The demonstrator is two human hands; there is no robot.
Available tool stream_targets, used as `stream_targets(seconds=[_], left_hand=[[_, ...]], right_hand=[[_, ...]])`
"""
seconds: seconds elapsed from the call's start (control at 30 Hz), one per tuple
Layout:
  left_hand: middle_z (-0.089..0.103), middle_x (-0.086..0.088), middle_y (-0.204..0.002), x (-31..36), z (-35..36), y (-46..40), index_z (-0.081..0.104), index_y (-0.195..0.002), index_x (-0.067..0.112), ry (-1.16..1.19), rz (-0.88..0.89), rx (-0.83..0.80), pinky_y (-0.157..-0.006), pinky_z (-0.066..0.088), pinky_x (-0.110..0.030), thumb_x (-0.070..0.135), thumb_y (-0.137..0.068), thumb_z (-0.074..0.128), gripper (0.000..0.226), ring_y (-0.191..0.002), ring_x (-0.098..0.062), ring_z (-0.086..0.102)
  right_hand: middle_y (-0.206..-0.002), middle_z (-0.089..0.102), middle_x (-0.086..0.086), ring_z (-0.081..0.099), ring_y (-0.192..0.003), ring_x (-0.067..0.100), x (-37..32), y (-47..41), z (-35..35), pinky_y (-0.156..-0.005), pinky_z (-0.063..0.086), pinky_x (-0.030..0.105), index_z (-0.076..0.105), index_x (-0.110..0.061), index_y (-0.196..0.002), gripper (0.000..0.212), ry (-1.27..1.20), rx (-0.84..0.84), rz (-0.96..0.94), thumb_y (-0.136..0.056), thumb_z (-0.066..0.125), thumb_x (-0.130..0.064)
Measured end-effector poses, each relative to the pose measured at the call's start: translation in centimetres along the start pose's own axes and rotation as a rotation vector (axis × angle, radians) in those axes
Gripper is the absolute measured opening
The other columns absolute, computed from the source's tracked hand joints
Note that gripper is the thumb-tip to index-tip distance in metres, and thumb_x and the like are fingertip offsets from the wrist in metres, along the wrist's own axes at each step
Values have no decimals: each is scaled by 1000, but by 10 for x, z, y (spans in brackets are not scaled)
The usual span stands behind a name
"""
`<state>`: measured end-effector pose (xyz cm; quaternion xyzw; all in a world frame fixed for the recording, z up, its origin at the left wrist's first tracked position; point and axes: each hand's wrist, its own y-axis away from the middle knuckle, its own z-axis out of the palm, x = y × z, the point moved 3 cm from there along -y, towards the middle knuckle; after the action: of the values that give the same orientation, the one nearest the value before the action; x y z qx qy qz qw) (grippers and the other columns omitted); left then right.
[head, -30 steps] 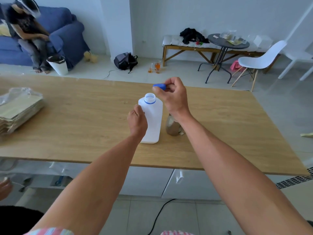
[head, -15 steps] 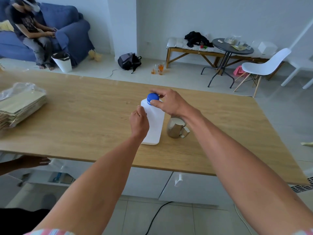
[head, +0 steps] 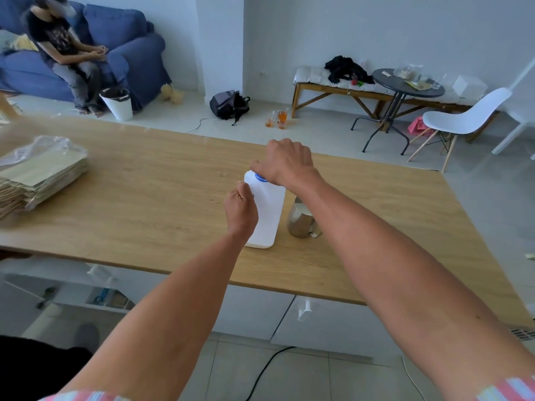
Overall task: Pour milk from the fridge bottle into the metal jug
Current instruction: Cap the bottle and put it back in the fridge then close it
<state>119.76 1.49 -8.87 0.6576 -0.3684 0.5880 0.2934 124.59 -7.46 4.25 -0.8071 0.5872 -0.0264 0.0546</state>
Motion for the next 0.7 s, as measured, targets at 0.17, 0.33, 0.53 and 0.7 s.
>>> stream_targets(seconds=[0.17,0.33,0.53,0.7], left_hand=[[37,-9,-63,0,0,0,37,-64,9,19,-12,14,-55,30,-33,17,-102,30,40,-60,-18,33],[36,-11,-63,0,-2,-2,34,-63,8,25,-14,1,-54,27,-35,16,-101,31,40,-59,-19,30],[39,-12,-63,-2,0,-1,34,-62,7,25,-11,17,-54,29,-35,17,-102,31,41,-59,-19,33],[44,-12,-68,-2,4,2,42,-71,-8,42,-57,106,-54,33,-32,21,-104,31,45,-60,-17,36]], right_hand=[[-85,60,4,55,-76,27,-4,-2,9,-66,37,34,57,-15,-82,45,98,50,36,-103,38,-51],[-84,55,2,54,-82,27,12,-6,12,-75,39,38,54,-15,-84,61,90,-64,-242,-100,32,-70],[-86,50,-6,52,-80,22,26,-12,22,-71,39,35,58,-17,-94,60,119,36,-459,-99,34,-72],[-60,41,-5,49,-61,24,20,-9,30,-57,32,31,41,-16,-62,63,78,175,-329,-97,40,-68]])
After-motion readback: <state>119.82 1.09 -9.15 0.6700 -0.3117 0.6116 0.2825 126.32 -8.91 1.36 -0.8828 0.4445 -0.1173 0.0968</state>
